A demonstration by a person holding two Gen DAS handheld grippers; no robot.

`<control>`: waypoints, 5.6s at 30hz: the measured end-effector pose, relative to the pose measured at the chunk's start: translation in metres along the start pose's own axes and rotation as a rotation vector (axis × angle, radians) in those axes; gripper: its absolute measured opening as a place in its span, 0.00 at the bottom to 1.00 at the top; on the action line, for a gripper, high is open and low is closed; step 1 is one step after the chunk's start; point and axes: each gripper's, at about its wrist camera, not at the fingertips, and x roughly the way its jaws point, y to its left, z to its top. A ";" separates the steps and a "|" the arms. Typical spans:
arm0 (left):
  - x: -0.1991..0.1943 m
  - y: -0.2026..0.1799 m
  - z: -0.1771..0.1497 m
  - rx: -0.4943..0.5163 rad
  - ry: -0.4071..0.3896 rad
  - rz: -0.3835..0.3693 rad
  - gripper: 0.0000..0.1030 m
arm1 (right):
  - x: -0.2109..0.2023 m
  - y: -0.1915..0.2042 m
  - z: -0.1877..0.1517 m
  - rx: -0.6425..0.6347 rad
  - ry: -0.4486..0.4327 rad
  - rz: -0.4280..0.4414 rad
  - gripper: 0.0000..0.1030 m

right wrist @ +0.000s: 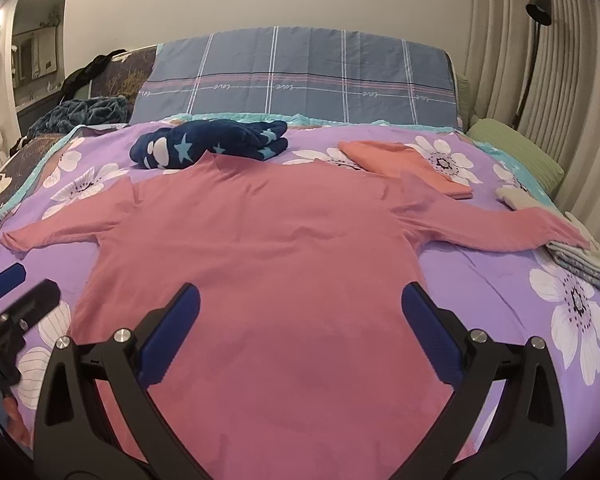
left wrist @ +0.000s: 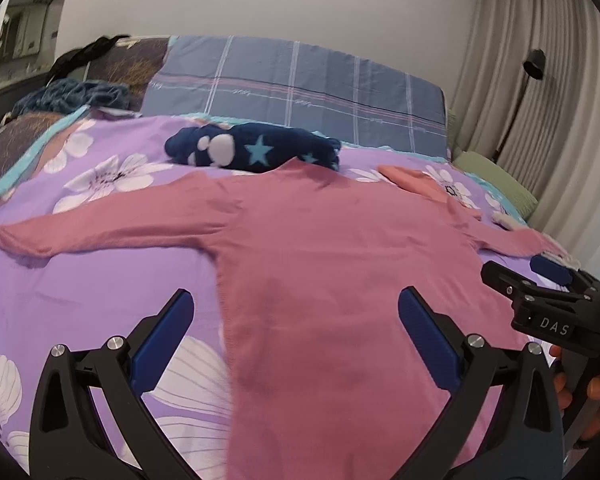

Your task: Fold small clothes

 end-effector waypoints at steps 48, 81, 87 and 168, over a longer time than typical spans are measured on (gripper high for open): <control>0.102 0.055 0.166 -0.157 0.029 -0.180 0.03 | 0.070 -0.082 -0.003 0.046 0.108 -0.079 0.98; 0.184 -0.103 0.047 0.364 0.298 -0.245 0.50 | 0.193 -0.094 0.054 0.290 0.442 0.414 0.38; 0.208 -0.126 0.049 0.364 0.345 -0.303 0.35 | 0.240 -0.091 0.080 0.323 0.498 0.525 0.40; 0.150 0.088 0.047 0.015 0.273 0.085 0.04 | 0.287 0.259 0.149 -0.282 0.425 0.500 0.10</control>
